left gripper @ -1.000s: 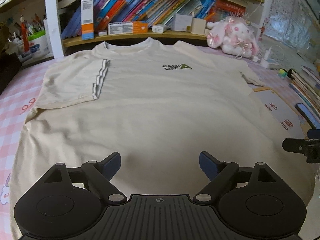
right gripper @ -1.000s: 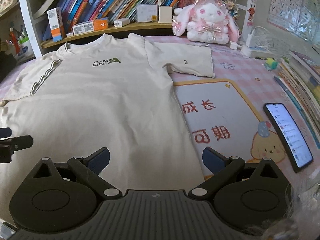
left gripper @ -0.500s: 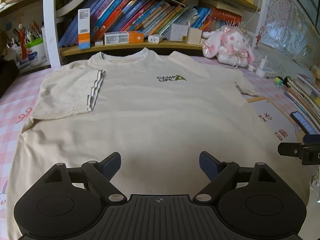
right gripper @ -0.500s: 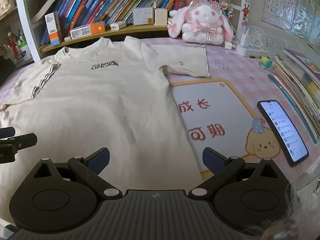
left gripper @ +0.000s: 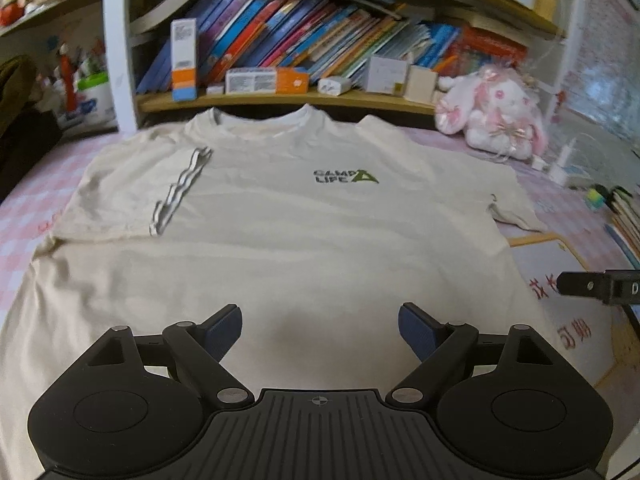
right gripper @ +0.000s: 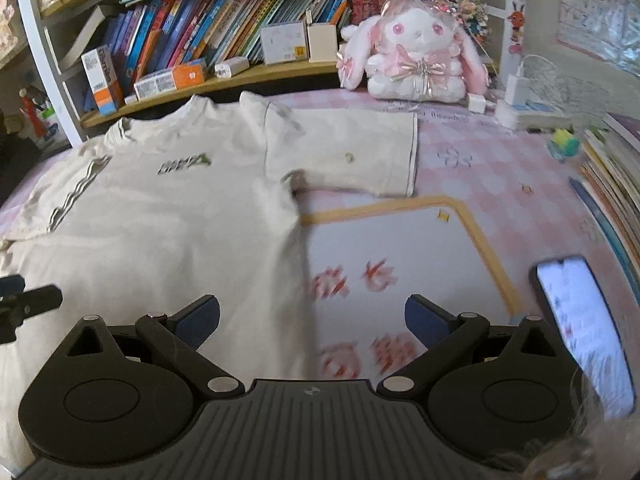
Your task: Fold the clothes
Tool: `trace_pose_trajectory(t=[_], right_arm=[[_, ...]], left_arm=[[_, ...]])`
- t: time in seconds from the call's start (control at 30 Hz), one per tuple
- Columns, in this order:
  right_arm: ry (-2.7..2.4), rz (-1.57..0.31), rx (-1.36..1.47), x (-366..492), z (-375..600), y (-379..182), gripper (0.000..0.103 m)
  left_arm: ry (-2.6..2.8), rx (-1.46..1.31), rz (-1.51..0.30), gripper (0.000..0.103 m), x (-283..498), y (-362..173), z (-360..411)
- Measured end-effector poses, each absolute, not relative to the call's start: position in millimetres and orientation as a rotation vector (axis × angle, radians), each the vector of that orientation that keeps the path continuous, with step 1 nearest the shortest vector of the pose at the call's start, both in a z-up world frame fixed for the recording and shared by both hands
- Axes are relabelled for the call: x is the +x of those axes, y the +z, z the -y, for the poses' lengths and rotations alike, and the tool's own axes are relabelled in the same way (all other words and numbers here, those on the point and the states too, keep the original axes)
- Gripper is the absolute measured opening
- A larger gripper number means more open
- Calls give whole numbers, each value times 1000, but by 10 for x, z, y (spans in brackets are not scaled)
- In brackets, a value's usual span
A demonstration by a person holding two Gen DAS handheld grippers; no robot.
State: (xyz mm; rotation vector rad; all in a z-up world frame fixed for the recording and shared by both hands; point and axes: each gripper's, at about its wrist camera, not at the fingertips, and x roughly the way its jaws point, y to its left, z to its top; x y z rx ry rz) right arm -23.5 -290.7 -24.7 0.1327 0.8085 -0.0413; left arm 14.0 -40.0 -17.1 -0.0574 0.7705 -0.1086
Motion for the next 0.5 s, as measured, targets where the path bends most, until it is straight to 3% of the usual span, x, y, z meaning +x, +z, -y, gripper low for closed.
trace_pose_trajectory(t=[0.13,0.4,0.5], right_arm=[[8,-816,152,-34,3212,-275,95],[75,-841,243,398,3719,-388,65],[78,-865,333,569,3877,-441,59]], left_arm=[[-48,-87,-789,88,122,-202,585],[-15,-117,-821,88,39,-207,863],[8,-115,-827,88,26,-194,895]])
